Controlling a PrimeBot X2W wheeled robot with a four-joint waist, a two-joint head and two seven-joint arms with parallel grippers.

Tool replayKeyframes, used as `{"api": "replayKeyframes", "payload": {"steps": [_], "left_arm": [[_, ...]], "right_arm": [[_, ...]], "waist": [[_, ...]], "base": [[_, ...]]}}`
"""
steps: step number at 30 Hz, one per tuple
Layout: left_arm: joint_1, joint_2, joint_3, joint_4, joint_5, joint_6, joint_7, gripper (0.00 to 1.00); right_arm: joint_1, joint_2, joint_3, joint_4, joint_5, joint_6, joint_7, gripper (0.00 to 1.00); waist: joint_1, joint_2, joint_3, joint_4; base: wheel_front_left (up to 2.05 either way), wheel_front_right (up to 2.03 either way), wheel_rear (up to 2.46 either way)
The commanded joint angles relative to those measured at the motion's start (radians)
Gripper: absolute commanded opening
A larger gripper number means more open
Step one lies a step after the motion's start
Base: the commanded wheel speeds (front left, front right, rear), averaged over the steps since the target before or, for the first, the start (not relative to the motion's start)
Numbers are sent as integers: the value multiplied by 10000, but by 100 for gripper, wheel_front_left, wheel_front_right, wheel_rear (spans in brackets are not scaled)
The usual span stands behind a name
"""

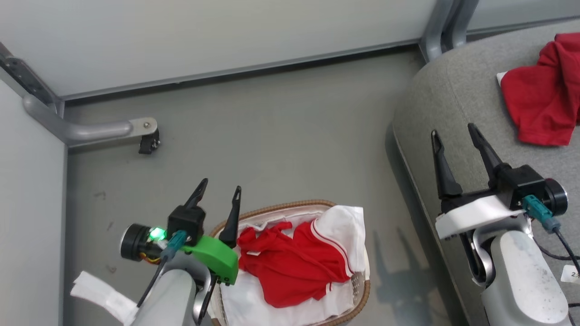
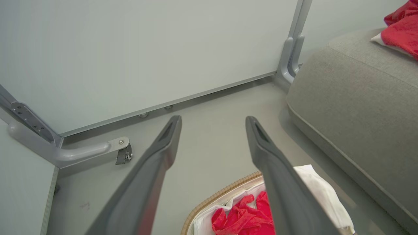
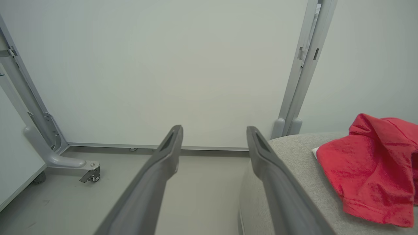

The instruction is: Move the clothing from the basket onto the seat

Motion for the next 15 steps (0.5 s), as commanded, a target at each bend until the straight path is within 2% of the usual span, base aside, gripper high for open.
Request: {"api": "replayKeyframes", "payload": {"steps": [1,7,15], "left_arm": [[-545,73,-351,419,209,-70,6,100],[-2159,101,-2368,2215,654,-151,6,100],[-3768,268,-5438,4380,-32,-150,188,100]], "right_arm": [[-289,-31,-44,-159,-89,-10,-49,100],[-1110,-27,2,-615,-72,-10,-49,100],[-2060,-27,402,-1031,102,-10,-49,100]], "waist": [[0,0,1174,-375],[0,0,2663,-884],[0,0,4450,-1716]], "base": [[0,0,0],[0,0,0],[0,0,0]]}}
